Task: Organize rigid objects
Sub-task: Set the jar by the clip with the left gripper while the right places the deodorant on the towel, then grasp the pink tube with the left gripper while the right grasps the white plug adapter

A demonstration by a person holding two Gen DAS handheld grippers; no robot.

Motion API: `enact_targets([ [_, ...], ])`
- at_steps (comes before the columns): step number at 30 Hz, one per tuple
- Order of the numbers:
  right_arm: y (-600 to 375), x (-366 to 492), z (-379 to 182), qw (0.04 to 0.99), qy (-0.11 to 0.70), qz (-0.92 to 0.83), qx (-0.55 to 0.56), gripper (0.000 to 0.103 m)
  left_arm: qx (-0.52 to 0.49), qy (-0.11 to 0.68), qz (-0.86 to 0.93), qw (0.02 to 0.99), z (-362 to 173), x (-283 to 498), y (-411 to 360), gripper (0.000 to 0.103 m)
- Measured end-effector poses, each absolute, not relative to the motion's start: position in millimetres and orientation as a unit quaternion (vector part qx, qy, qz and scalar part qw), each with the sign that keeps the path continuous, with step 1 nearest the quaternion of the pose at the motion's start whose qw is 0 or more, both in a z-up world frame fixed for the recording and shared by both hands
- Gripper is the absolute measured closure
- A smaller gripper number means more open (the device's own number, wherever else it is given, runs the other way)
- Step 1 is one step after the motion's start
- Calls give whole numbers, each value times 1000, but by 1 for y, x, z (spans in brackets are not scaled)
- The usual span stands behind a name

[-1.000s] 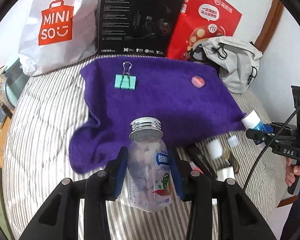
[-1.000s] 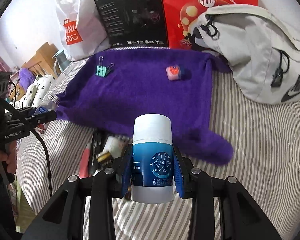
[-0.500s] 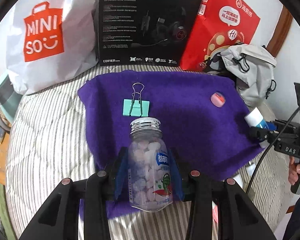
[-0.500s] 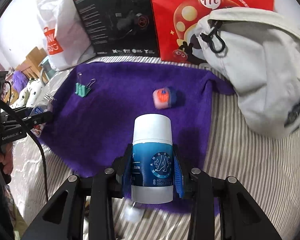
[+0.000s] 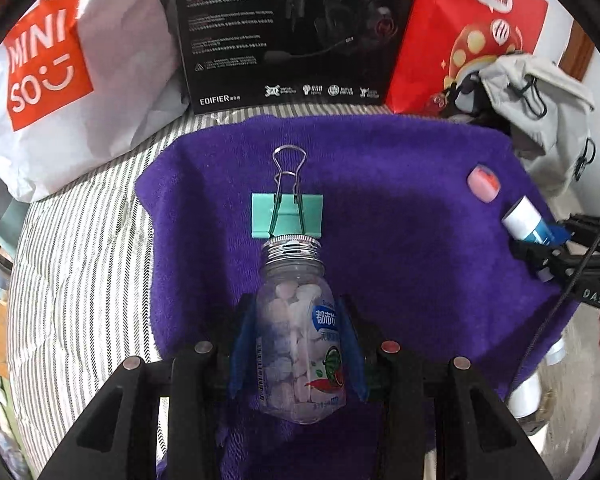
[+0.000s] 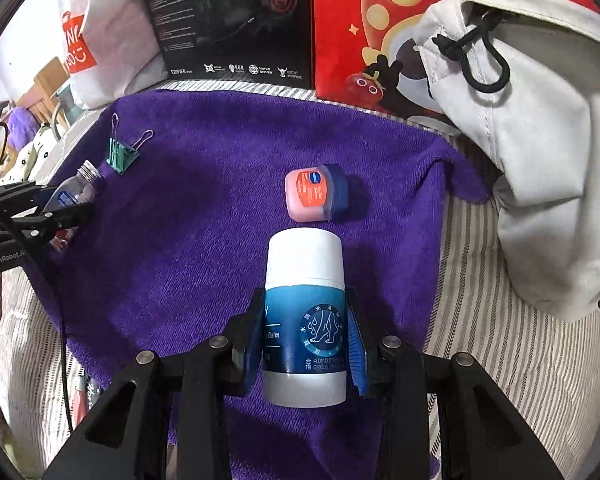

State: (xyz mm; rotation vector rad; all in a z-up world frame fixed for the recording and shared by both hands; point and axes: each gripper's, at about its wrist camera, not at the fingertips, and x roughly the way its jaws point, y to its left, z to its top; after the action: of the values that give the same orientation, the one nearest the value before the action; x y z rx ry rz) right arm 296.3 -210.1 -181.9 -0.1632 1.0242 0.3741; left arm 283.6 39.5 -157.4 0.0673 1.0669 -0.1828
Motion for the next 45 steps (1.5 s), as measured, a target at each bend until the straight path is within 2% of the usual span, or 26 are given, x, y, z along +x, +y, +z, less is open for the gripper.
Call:
enact_targets([
  [8, -209, 291, -184, 859, 469, 184, -88, 66, 63, 498, -82, 861, -161, 288, 31, 64],
  [11, -210, 293, -183, 855, 473, 194, -90, 62, 53, 498, -79, 862, -161, 286, 33, 62],
  [13, -209, 292, -184, 851, 476, 206, -87, 53, 52, 497, -84, 862, -162, 281, 33, 48],
  [15, -203, 288, -185, 845, 478, 220, -99, 37, 54, 497, -87, 862, -163, 276, 32, 38],
  [16, -198, 284, -186, 843, 478, 215, -118, 36, 59, 498, -85, 861, -164, 272, 30, 36],
  [23, -208, 279, -178, 836, 500, 204, -98, 36, 58, 495, -76, 864, -152, 251, 33, 36],
  [32, -233, 240, -153, 851, 484, 190, -70, 36, 49, 470, -69, 879, -109, 207, 34, 36],
  [45, -272, 129, -144, 857, 485, 170, -23, 36, 7, 522, -136, 842, -148, 131, -20, 36],
])
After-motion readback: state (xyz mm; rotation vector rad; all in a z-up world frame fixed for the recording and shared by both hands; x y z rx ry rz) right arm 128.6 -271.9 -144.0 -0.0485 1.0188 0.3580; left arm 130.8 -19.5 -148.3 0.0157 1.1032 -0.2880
